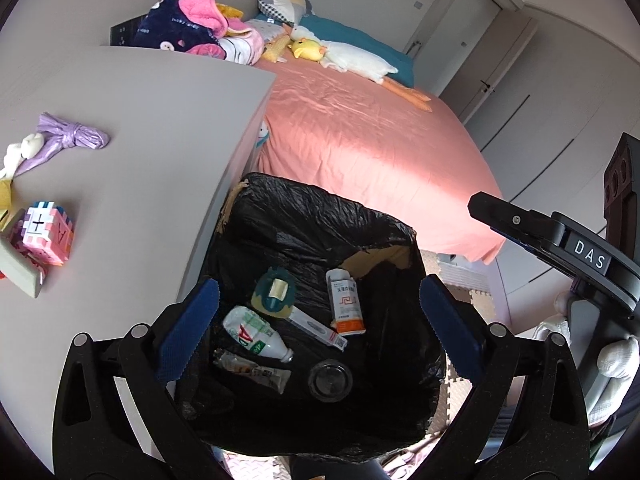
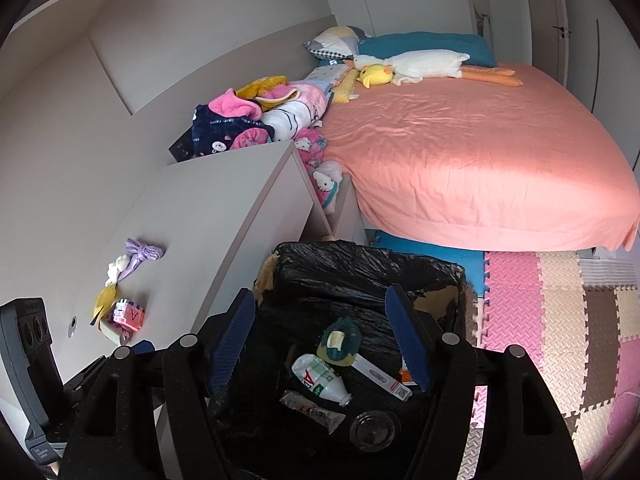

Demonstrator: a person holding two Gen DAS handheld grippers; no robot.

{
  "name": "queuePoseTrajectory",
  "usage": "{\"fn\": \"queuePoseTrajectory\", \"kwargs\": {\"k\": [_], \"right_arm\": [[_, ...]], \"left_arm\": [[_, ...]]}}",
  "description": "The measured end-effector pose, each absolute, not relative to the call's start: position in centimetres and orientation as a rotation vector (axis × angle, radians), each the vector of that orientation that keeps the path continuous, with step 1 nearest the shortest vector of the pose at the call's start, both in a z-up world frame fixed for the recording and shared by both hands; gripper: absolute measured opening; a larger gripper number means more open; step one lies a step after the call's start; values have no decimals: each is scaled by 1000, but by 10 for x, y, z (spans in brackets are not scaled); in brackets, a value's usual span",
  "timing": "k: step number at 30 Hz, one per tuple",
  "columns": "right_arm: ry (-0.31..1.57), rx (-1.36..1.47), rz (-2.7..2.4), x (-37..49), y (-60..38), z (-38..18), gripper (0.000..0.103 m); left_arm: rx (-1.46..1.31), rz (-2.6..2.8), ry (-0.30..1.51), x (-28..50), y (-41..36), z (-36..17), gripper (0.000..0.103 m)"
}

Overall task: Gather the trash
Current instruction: 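Move both tools back over the remaining trash on the desk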

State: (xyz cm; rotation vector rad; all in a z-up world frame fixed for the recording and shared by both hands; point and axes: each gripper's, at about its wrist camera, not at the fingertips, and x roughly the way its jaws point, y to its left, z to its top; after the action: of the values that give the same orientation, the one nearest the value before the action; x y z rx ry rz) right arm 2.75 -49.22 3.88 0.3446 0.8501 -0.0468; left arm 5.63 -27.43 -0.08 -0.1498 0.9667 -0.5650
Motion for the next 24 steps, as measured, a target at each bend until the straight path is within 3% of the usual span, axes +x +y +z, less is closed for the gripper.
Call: {"fn": "queuePoseTrajectory", "kwargs": {"k": [24], "right_arm": [[901,262,118,62,-391,25,69]], "left_arm": [[-191,-364,936,68,-169,0,96]]}}
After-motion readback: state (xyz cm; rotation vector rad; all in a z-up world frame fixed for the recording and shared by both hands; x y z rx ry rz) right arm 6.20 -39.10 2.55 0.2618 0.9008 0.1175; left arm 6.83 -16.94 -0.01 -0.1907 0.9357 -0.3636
